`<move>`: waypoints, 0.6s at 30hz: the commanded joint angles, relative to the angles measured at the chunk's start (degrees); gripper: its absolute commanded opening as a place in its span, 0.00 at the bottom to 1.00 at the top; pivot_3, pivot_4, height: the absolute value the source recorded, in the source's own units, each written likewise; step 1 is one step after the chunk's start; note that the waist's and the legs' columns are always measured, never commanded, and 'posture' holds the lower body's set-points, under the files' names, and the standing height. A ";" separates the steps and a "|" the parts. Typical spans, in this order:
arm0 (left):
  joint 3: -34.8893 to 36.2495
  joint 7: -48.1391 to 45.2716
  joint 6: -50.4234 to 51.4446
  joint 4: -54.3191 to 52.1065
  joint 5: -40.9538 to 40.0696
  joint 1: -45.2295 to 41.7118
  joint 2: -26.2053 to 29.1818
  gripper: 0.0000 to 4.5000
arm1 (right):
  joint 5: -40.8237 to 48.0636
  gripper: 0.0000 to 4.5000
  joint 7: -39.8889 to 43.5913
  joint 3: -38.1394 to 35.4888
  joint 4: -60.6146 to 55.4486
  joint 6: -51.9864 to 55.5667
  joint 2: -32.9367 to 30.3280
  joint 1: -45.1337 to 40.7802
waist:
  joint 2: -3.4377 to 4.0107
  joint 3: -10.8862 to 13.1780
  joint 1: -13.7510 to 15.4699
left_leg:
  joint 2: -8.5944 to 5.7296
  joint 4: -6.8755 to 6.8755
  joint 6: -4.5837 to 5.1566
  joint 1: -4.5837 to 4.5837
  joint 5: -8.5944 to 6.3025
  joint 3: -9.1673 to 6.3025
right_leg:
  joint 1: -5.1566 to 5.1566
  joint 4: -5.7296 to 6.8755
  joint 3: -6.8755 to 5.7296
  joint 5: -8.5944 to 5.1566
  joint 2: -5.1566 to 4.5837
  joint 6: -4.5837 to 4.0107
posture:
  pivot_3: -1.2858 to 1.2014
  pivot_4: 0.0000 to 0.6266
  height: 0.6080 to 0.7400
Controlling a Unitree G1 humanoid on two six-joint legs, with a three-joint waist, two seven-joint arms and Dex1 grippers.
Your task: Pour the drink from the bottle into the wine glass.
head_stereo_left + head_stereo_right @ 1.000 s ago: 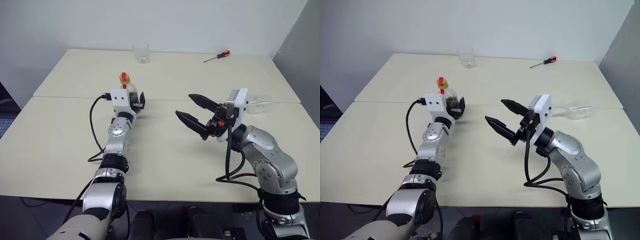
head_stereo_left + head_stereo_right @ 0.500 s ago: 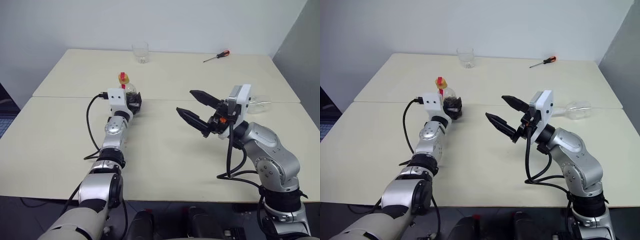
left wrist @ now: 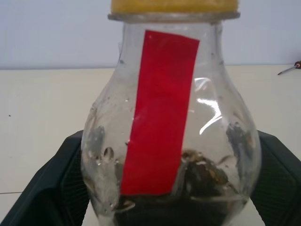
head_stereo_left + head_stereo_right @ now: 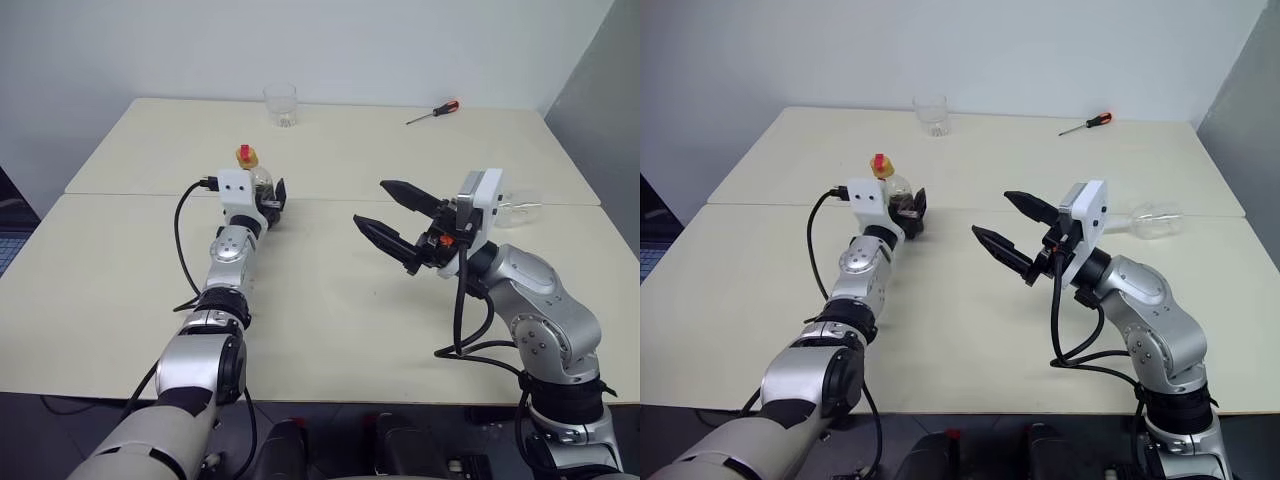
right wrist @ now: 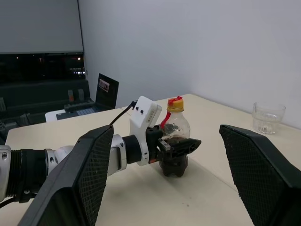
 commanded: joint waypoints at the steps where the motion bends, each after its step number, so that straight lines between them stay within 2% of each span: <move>1: 0.25 -0.40 -1.52 0.35 0.28 -2.28 0.85 0.99 | 0.82 0.86 -0.22 -1.32 -1.24 -1.07 -0.36 -0.99 | 0.00 0.00 0.00 | 0.00 0.00 0.00 0.00 0.00 0.00 | 0.00 0.00 0.00 0.00 0.00 0.00 | 0.52 0.24 1.00; 18: 0.41 -0.22 -1.40 4.48 0.85 -5.45 1.53 0.99 | 0.53 0.86 -1.76 -1.32 -1.91 -0.95 -0.23 -0.72 | 0.00 0.00 -0.01 | -0.01 0.00 0.00 0.00 0.00 0.01 | -0.01 0.02 -0.02 0.00 0.00 0.00 | 0.52 0.24 1.00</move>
